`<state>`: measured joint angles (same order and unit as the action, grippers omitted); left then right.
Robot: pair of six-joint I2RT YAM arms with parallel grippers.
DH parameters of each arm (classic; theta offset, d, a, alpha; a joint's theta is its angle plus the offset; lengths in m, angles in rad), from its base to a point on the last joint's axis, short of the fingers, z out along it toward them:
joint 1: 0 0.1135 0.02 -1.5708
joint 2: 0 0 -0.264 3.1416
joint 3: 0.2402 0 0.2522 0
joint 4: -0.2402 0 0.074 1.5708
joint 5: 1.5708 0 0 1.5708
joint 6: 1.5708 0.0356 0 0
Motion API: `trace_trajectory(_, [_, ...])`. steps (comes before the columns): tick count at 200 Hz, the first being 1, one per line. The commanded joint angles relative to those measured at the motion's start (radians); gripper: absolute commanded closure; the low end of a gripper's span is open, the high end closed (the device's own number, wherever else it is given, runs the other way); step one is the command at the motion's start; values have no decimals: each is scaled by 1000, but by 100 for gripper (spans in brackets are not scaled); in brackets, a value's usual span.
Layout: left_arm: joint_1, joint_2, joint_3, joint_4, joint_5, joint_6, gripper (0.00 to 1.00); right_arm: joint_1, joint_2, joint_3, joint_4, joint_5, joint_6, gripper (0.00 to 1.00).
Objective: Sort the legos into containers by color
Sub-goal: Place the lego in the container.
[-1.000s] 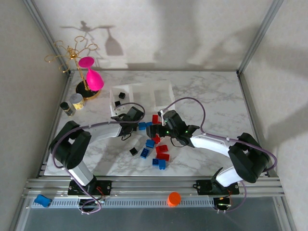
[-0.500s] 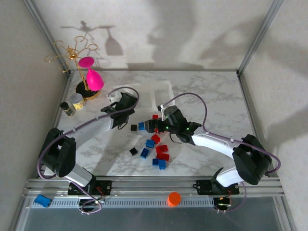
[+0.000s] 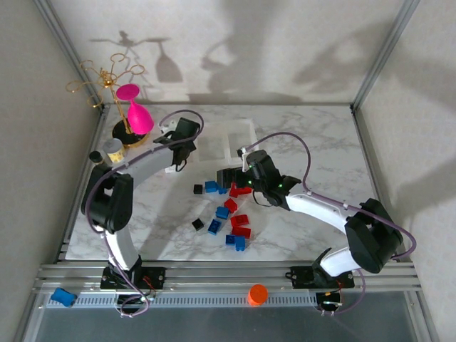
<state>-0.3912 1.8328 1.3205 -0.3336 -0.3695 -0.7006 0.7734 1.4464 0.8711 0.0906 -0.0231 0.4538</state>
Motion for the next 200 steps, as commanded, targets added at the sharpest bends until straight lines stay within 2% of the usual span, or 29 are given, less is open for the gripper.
trace_trajectory(1, [8, 34, 53, -12, 24, 43, 59, -11, 10, 14, 16, 0, -1, 1])
trace_trajectory(55, [12, -4, 57, -18, 49, 73, 44, -22, -18, 6, 19, -12, -18, 1])
trace_trajectory(77, [8, -40, 57, -43, 55, 73, 44, -28, -10, 34, -6, -36, -40, 1])
trace_trajectory(109, [-15, -154, -32, -13, 86, 65, 43, -27, -21, 26, -21, -40, -53, 1])
trace_trajectory(152, [-78, -287, -172, -13, 91, 61, 40, -25, -3, -1, -42, -133, -31, 1])
trace_trajectory(188, [-160, -388, -299, -2, 106, 32, 37, -19, 3, -39, -45, -143, -18, 1])
trace_trajectory(200, [-192, -411, -336, 2, 111, 26, 33, -9, 10, -52, -43, -146, -16, 1])
